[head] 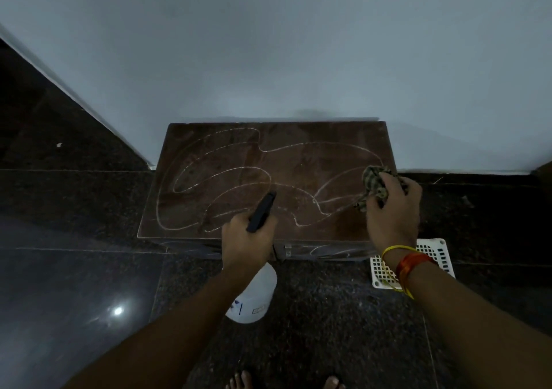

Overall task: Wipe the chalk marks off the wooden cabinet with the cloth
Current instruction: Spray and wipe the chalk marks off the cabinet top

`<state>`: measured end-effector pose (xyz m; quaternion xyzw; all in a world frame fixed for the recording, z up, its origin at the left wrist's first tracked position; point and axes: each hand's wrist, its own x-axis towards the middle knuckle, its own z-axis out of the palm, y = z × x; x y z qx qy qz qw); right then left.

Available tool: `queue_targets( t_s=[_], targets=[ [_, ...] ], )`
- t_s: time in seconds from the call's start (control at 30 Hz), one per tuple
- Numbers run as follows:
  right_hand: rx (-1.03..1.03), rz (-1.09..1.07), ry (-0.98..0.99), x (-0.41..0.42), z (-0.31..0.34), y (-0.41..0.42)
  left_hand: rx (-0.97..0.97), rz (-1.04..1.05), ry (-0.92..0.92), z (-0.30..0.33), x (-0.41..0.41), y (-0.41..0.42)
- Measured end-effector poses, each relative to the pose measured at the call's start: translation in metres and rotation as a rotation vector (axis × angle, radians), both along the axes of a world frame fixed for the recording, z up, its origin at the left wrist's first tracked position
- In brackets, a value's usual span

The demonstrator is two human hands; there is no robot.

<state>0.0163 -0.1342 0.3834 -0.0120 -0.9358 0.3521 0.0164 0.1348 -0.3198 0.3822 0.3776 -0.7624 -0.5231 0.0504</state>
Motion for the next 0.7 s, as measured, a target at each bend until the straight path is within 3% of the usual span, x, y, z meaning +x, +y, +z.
queue_targets(
  t_s=[0.47,0.7],
  targets=[
    [-0.019,0.11,0.026,0.015,0.0,-0.093,-0.038,0.132,0.071,-0.004,0.015,-0.07],
    [0.004,0.142,-0.053,0.022,-0.008,-0.148,0.009,0.164,0.152,-0.001,0.038,-0.125]
  ],
)
